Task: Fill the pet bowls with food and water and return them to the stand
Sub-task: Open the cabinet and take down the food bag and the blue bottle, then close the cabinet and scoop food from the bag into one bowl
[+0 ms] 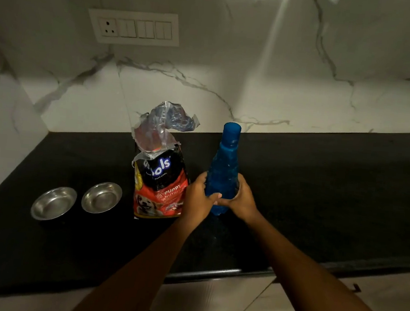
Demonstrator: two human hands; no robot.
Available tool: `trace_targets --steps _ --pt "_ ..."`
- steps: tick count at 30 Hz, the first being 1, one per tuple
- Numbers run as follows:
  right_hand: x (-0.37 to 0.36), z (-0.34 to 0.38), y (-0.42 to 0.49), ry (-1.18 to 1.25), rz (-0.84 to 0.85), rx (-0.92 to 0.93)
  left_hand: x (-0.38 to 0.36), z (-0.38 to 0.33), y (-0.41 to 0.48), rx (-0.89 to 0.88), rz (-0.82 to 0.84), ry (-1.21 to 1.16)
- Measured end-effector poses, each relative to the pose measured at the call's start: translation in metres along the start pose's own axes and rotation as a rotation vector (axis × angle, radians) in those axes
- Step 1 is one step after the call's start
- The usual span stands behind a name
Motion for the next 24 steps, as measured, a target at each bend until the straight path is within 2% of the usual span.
trace_targets --steps 5,8,10,14,20,24 --pt "0.003 0.008 -0.002 -0.021 0.070 0.025 0.003 -0.003 -0.006 0.015 -0.006 -0.002" --pt "0.014 0.008 -0.007 -0.028 0.080 0.008 0.014 -0.014 -0.017 -0.029 -0.178 0.096" --pt "0.030 0.009 -0.012 0.000 0.020 0.000 0.021 -0.032 -0.026 -0.146 -0.267 0.118" --pt "0.065 0.027 -0.020 0.097 -0.124 0.059 0.024 -0.078 -0.033 -0.334 -0.319 0.048" --pt "0.128 0.098 -0.034 0.255 -0.273 0.259 0.000 -0.167 -0.041 -0.563 -0.288 -0.102" --pt "0.184 0.162 -0.053 0.365 -0.394 0.419 -0.011 -0.246 -0.052 -0.792 -0.264 -0.151"
Point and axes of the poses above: each hand's wrist, its own y-axis towards the middle knuckle, its own x-axis out of the back of the hand, z = x × y, the point moved 4 cm from there along y, towards the middle knuckle, and after that the axes turned 11 degrees about -z, right-handed, at the moved point
